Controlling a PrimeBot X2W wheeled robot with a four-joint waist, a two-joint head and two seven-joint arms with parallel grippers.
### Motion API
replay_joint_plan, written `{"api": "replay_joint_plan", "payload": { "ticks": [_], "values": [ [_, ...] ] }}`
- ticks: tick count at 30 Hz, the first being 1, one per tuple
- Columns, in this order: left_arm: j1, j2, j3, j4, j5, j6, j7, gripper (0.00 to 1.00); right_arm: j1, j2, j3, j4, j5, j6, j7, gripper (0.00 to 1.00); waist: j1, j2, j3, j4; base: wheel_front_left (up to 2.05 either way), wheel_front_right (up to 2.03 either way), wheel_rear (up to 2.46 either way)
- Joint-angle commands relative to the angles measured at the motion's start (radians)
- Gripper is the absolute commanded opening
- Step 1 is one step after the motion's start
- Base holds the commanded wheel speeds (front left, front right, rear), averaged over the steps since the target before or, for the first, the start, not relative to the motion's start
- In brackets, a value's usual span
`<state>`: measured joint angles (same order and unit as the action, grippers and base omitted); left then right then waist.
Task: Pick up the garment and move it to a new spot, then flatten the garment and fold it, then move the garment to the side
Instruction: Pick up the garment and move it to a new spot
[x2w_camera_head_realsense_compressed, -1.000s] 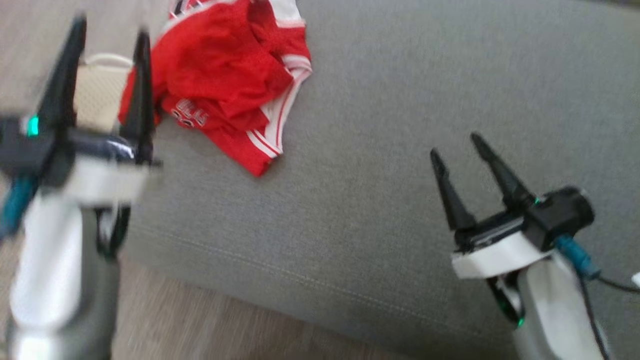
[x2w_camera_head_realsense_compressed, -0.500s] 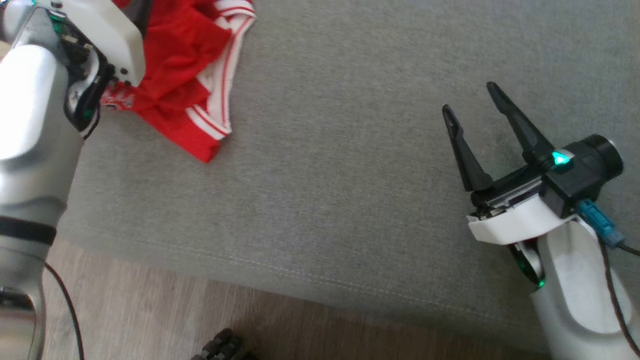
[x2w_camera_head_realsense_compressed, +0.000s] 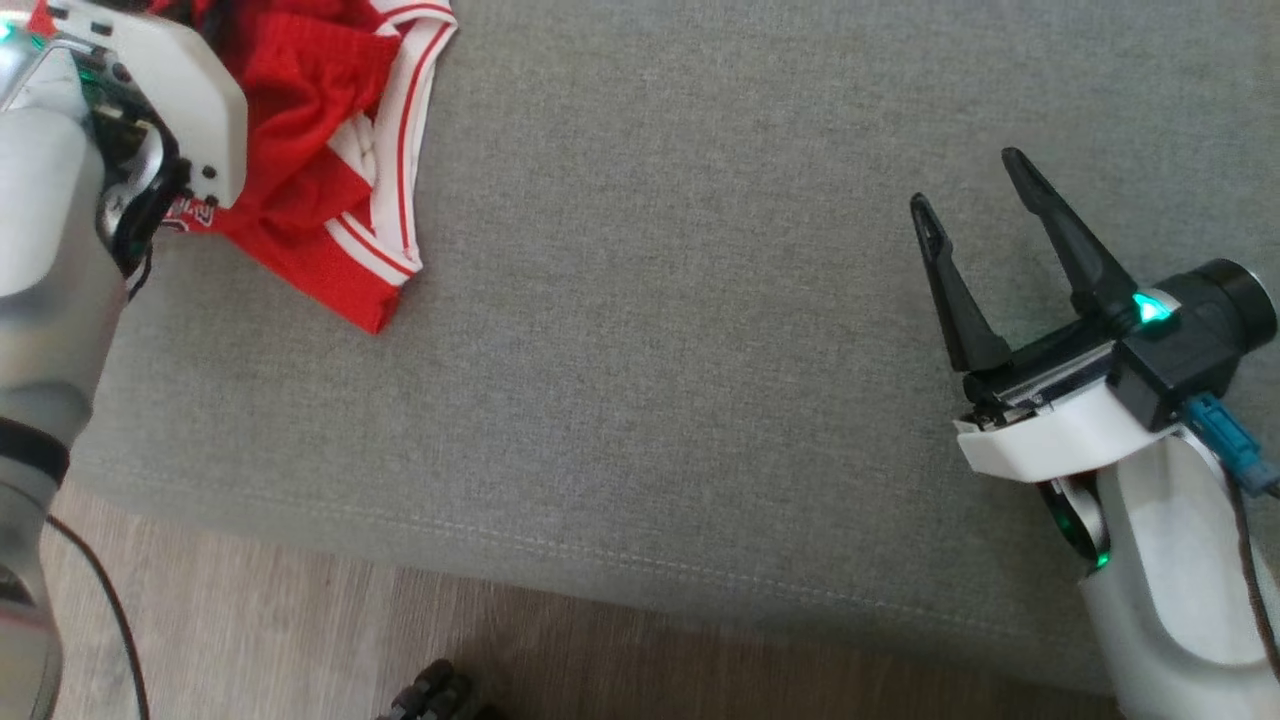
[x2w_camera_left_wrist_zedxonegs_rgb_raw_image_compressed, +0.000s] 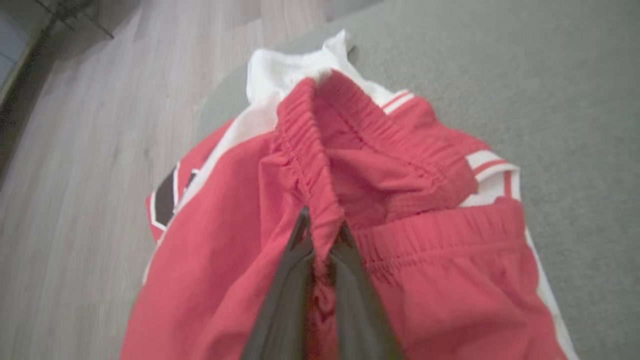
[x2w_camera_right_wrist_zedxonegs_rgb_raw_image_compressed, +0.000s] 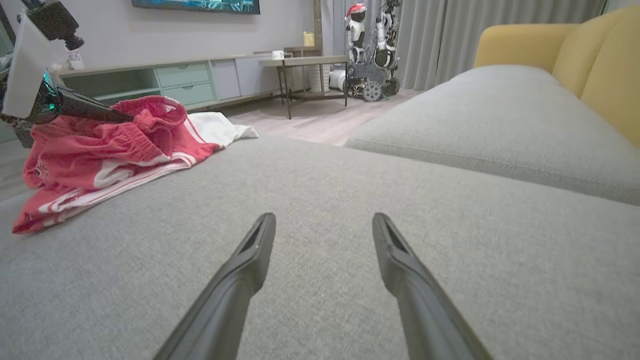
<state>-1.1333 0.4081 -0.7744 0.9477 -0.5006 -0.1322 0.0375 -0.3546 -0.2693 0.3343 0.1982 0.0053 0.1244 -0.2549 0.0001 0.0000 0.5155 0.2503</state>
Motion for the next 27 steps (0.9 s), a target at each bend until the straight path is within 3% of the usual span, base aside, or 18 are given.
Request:
{"api": "replay_joint_plan", "payload": {
  "ticks": [1, 7, 14, 20, 21, 27],
  "values": [
    [-0.048, 0.074, 0.025, -0.012, -0.011, 0.002, -0.034, 0.0, 0.009, 0.011, 0.015, -0.039, 0.007, 0.006, -0.007, 1.0, -0.0001, 0.0, -0.013, 0.0, 0.0, 0.0, 0.0],
    [-0.058, 0.079, 0.007, -0.061, -0.089, 0.002, -0.226, 0.0, 0.023, 0.041, 0.011, -0.042, 0.023, 0.006, -0.007, 1.0, -0.0001, 0.0, -0.102, -0.011, 0.0, 0.0, 0.0],
    [-0.104, 0.123, -0.049, -0.272, -0.155, 0.002, -0.284, 0.0, 0.037, 0.11, 0.0, -0.048, 0.042, 0.006, -0.007, 1.0, -0.0001, 0.0, -0.211, -0.071, 0.0, 0.0, 0.0],
    [-0.135, 0.143, -0.09, -0.488, -0.226, 0.002, -0.284, 0.0, 0.052, 0.17, 0.002, -0.062, 0.052, 0.006, -0.007, 1.0, -0.0001, 0.0, -0.273, -0.19, 0.0, 0.0, 0.0],
    [-0.143, 0.142, -0.103, -0.55, -0.252, 0.002, -0.274, 0.0, 0.054, 0.185, 0.002, -0.072, 0.057, 0.006, -0.007, 1.0, -0.0001, 0.0, -0.283, -0.241, 0.0, 0.0, 0.0],
    [-0.161, 0.116, -0.121, -0.634, -0.269, 0.005, -0.256, 0.0, 0.046, 0.209, 0.004, -0.098, 0.069, 0.006, -0.007, 1.0, -0.0001, 0.0, -0.28, -0.38, 0.0, 0.0, 0.0]
  ]
}}
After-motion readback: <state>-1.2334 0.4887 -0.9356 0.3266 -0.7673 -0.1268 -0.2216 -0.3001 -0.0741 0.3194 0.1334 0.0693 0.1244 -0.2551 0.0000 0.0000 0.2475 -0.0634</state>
